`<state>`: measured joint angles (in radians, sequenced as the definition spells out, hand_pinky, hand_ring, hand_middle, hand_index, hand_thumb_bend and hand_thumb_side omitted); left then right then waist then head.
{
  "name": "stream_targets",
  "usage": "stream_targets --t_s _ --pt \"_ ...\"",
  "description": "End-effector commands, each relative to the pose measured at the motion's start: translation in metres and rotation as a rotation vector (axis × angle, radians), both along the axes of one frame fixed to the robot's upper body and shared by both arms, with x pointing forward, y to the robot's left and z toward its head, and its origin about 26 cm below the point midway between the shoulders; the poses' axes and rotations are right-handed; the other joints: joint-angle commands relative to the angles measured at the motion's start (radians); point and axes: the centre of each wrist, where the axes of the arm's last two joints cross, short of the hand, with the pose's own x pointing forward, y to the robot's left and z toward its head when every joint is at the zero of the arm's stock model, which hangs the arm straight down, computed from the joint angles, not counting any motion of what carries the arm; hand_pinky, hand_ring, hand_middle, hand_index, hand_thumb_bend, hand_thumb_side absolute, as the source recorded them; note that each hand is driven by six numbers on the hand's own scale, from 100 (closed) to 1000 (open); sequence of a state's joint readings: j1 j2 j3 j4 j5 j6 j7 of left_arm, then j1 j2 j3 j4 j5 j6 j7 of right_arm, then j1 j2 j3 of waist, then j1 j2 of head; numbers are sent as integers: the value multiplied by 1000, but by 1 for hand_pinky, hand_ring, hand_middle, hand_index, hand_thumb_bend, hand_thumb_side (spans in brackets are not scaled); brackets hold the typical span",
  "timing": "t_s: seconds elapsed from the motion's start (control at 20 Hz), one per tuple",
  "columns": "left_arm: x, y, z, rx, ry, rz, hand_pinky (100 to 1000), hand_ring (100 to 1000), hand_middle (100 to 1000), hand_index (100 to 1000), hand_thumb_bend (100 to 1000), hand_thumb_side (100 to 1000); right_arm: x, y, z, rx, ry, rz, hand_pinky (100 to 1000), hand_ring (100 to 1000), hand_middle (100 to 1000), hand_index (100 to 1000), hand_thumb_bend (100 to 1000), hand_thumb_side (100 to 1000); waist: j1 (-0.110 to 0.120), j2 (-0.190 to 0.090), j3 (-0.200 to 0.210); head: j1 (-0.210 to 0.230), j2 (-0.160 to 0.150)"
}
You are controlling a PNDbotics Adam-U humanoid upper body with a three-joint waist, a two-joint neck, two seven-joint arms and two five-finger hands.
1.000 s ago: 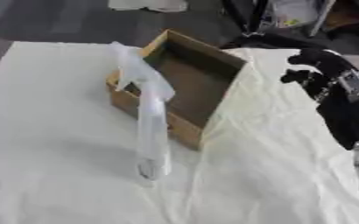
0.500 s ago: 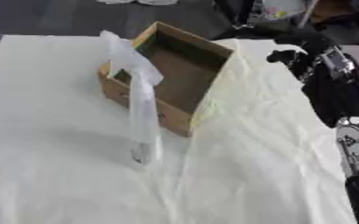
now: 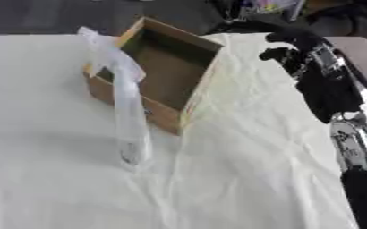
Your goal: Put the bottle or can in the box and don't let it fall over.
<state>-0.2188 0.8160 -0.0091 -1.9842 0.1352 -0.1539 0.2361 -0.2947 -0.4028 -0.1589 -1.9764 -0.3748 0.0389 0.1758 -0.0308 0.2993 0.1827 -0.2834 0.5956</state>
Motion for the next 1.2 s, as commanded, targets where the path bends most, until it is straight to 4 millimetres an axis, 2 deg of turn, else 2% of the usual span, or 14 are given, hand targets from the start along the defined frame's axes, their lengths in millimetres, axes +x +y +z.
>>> stream_targets --t_s 0.05,0.2,0.5,0.9,1.2 --pt "-5 9 23 163 6 -11 901 470 691 664 100 796 -5 -4 10 -40 -25 -15 967 693 754 799 100 660 7 -28 5 -12 3" --pt "-6 12 39 303 14 -35 890 484 701 685 100 799 -6 -5 9 -44 -19 -23 967 690 754 799 100 662 9 -32 12 -18 8" --pt "-7 10 74 545 25 -97 877 533 724 743 100 822 -7 -7 7 -55 -7 -30 967 687 752 798 100 664 13 -43 27 -10 40" --pt "-10 -5 118 851 126 -217 879 642 757 808 100 844 -7 -6 6 -72 3 -22 966 685 752 798 100 662 17 -55 32 -33 40" --pt "-14 -22 147 959 147 -261 875 680 765 829 100 860 -7 -6 6 -83 5 -14 965 685 751 798 100 663 20 -58 29 -34 38"
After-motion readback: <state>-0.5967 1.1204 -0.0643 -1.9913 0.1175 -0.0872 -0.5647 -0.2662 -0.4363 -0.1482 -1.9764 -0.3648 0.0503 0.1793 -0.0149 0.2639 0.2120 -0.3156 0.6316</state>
